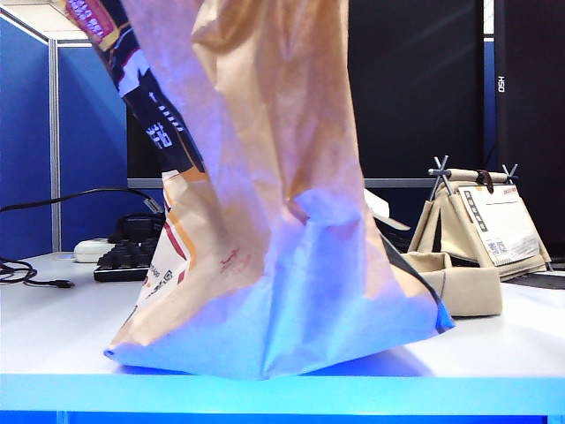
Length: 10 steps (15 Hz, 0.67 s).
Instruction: Open the paper bag and put two oranges into the paper bag.
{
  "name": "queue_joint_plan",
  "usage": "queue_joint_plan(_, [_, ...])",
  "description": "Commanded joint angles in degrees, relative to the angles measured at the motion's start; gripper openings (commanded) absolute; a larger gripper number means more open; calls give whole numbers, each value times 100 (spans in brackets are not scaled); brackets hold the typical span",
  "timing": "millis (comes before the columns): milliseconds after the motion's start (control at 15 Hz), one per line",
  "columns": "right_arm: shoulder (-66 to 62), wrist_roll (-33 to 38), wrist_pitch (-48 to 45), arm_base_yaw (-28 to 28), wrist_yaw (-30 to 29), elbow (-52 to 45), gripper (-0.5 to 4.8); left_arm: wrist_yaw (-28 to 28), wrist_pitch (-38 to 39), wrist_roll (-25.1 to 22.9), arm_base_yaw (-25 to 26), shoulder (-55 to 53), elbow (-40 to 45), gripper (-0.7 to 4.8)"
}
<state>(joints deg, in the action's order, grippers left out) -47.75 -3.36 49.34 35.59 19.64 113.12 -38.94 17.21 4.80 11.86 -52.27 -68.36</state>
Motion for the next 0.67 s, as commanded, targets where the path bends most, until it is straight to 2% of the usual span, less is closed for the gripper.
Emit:
queue_joint_plan(67, [1364,81,-922,-2,-37,-1574,46,-203,-710,509,7,656,-15,53])
queue_joint_plan(200, [2155,260,-1561,0,-31,-2695,42,-227,-772,457,7,1440,-13,53])
queue_joint_plan(334, [2667,525,-1753,0,-31,-3565,40,-166,-688,424,4,2396,-7,53])
queue_joint_plan(400, [2822,787,-1749,0,-33,-3978,39,151,-492,417,-2,2848,92,53])
queue_joint_plan(534, [2907,957,-1790,0,-35,-4612,-6,1349,236,402,2,3825,752,52])
queue_joint_plan(601, [2896,922,-2020,0,-52,-5042,-5,2621,931,404,0,4566,1473,51])
queue_joint_plan(667, [2885,870,-2343,0,-52,-5379,-5,2909,1113,496,0,5040,2004,49])
